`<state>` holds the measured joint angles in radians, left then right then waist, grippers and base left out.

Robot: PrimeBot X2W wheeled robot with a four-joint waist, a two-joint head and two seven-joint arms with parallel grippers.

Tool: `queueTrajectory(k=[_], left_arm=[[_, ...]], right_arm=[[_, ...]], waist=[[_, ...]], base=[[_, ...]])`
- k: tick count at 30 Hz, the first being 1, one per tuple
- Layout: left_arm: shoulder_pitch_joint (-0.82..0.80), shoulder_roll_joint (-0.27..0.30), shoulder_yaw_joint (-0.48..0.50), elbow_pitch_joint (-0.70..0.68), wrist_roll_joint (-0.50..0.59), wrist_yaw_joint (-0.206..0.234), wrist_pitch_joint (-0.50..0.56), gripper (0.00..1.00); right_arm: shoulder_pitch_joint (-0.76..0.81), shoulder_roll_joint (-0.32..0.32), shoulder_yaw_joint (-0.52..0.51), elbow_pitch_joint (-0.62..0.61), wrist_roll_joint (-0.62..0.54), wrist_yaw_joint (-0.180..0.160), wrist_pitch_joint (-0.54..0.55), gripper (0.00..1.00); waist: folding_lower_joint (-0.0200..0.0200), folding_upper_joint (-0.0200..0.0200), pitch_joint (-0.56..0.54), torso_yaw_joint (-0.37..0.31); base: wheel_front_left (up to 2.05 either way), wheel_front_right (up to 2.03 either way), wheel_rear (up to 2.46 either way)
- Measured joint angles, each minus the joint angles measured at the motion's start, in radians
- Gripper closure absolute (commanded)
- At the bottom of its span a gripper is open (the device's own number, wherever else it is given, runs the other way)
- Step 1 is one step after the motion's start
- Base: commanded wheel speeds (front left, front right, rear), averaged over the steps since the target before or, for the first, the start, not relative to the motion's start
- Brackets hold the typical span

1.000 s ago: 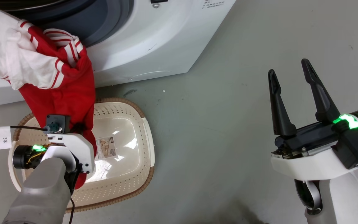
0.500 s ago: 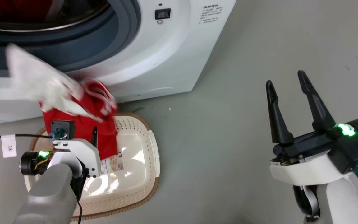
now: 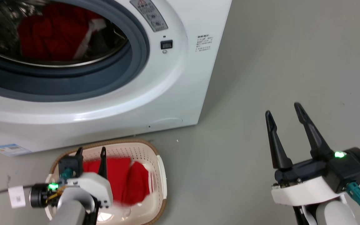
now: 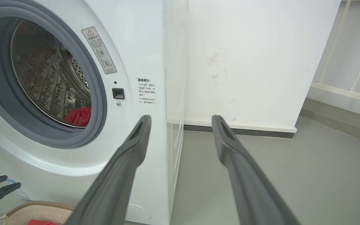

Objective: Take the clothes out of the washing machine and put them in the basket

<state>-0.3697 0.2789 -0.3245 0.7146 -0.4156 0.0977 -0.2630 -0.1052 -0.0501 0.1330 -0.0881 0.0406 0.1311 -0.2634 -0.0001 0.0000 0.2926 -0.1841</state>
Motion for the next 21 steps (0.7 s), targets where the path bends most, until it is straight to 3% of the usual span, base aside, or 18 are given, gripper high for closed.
queueTrajectory(k=[11,21], left_arm=[[0.276,-0.098,0.195,-0.35,0.226,0.024,0.0,0.0],[0.406,-0.18,0.297,-0.587,0.333,0.028,0.0,0.0]], right_arm=[[0.102,0.0,-0.032,0.018,-0.024,0.0,0.0,0.0],[0.163,0.0,-0.054,0.014,-0.006,0.0,0.0,0.0]], waist=[[-0.0002,0.0,-0.151,0.045],[-0.0002,0.0,-0.242,0.086]], base=[[0.0,0.0,0.0],[0.0,0.0,0.0]])
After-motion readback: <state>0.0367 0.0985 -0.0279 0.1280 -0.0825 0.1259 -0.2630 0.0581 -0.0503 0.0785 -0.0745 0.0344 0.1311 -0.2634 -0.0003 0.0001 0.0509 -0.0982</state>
